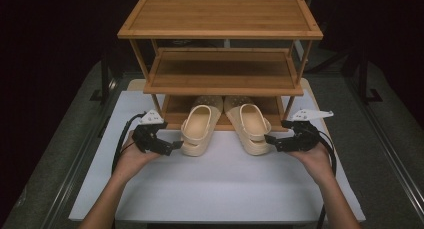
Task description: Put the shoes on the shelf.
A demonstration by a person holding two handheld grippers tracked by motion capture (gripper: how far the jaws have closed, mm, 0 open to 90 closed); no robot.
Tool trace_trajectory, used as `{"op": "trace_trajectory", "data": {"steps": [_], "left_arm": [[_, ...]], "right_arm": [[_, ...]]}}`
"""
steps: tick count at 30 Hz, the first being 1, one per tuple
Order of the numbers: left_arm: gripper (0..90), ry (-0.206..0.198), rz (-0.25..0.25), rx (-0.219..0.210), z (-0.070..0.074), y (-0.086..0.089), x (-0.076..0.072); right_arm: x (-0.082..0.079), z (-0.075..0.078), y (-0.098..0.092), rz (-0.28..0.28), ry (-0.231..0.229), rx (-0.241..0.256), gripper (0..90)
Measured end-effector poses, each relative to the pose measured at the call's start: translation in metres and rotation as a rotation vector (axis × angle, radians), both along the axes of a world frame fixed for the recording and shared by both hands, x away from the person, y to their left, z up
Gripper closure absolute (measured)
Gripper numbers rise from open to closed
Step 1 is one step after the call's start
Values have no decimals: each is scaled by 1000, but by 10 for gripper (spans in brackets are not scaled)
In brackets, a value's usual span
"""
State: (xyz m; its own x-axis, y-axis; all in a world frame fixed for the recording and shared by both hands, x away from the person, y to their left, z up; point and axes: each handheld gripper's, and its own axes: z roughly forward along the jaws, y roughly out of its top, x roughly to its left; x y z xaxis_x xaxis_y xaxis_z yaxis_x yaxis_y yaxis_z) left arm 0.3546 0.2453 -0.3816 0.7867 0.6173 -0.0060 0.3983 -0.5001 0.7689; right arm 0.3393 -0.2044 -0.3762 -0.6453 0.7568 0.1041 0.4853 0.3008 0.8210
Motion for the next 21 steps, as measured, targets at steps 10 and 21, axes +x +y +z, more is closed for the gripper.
{"op": "trace_trajectory", "data": {"steps": [10,21], "left_arm": [[0,66,-68,44,-39,-15,3],[0,60,-82,33,-57,-31,15]], "right_arm": [[3,-43,5,62,97,-56,79],[18,-57,18,117,130,-50,80]]}}
